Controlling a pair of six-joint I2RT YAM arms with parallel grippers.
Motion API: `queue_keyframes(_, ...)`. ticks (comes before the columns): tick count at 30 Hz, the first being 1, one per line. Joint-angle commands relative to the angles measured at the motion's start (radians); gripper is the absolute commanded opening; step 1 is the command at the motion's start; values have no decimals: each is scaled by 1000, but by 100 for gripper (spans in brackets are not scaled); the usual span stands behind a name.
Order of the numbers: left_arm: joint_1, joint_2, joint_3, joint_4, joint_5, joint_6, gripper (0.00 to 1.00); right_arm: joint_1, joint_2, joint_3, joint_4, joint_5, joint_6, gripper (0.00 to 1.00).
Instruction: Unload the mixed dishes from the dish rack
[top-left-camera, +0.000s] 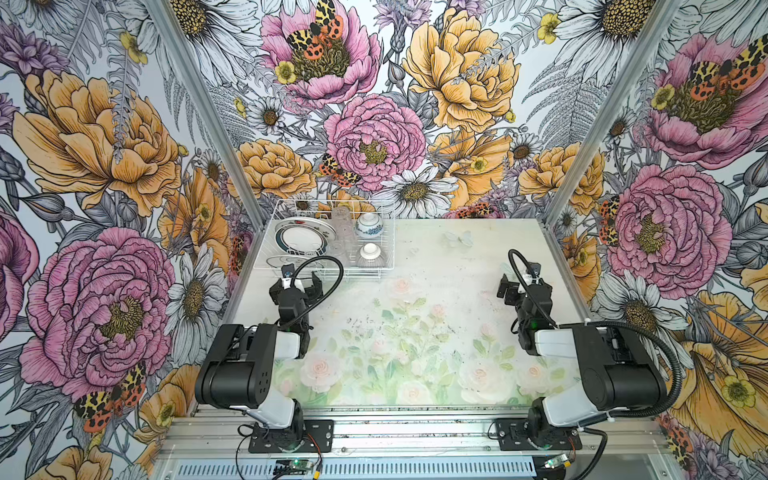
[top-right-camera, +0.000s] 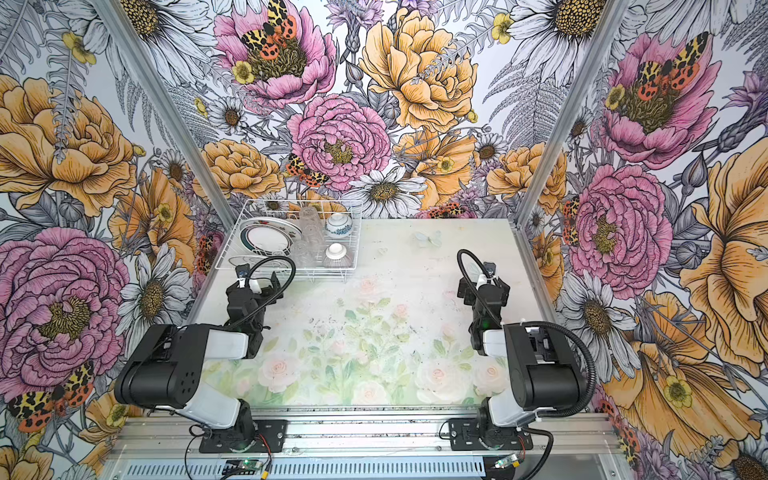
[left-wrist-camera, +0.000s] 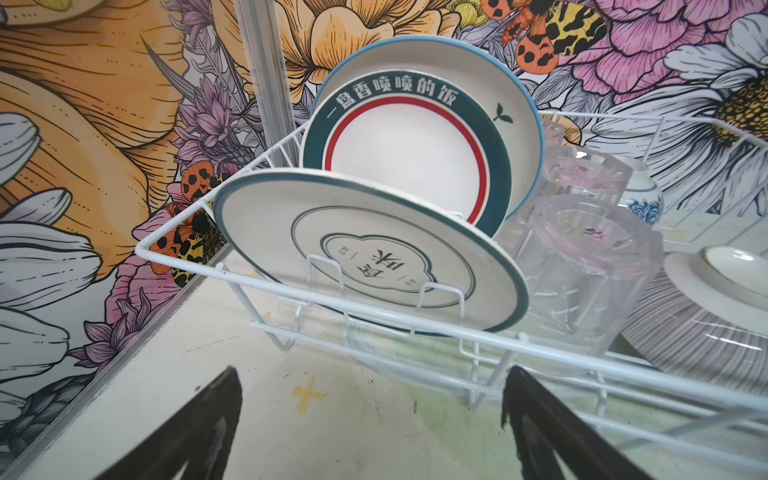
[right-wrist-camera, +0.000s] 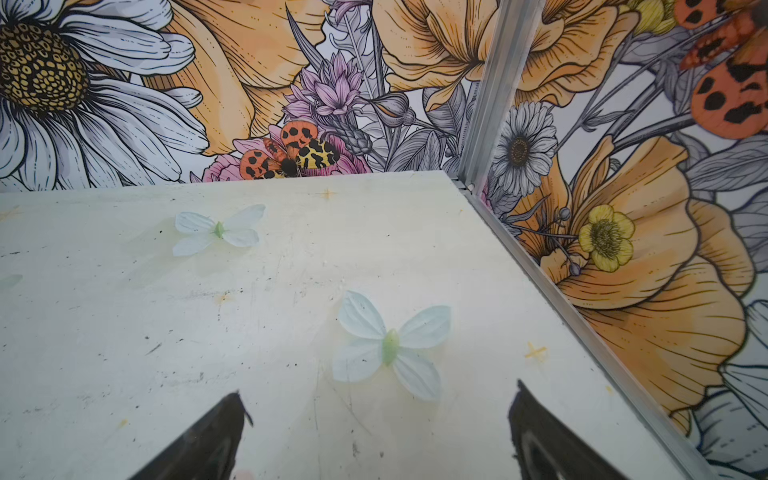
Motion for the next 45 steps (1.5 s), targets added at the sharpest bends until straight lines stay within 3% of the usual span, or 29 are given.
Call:
queue_keyframes(1,5,3,0,13,28,-7,99,7,12,0,27,-10,-1,99)
queue_keyframes(15,31,0,-5,21,67,-25,99,7,11,1,25,-14,0,99)
queue_keyframes(19,31,1,-4,21,80,-27,99,-20,10,1,24,-67,15,99)
queue_keyframes(33,-23,7,-13,49,-35,9,99,-2,10,3,19,-34,4,100)
queue_keyframes(36,-40,0,-18,61,-107,6,99,-1,10,4,21,-31,3,99)
queue_keyframes(45,-41,-12,-18,49,-111,4,99,24,-43,45,-89,25,-10,99)
